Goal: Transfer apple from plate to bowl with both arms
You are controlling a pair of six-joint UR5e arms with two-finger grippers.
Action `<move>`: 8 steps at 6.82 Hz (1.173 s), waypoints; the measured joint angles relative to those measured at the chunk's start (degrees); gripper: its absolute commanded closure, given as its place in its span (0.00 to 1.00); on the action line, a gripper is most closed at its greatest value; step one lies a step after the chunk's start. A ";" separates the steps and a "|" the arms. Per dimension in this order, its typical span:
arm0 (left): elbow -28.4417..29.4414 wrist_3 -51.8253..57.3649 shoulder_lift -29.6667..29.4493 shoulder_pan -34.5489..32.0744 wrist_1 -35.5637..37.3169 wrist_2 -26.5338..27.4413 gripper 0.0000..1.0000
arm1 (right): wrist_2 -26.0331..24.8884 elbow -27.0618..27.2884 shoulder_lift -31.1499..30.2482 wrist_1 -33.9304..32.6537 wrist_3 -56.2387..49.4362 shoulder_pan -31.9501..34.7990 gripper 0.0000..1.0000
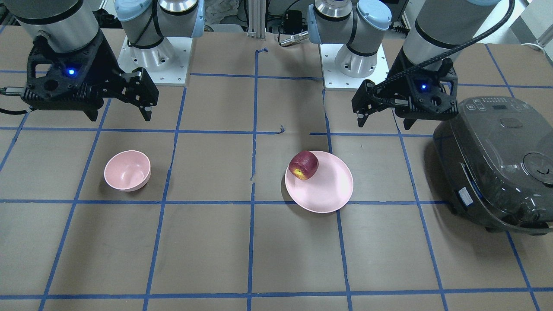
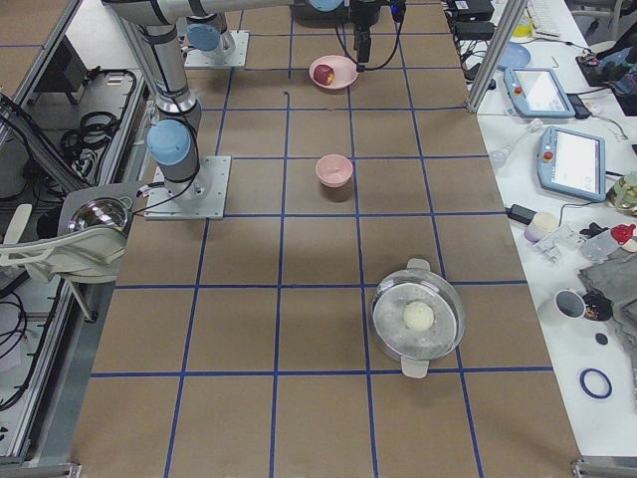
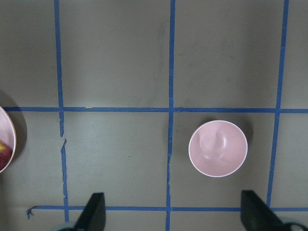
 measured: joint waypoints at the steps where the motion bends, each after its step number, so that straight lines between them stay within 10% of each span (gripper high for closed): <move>1: 0.01 -0.06 -0.13 -0.01 0.11 0.00 0.00 | 0.02 0.00 -0.01 0.00 -0.02 0.00 0.00; 8: -1.27 -10.41 -1.84 -0.30 0.84 -0.51 0.00 | -0.04 0.00 0.00 0.00 -0.03 0.00 0.00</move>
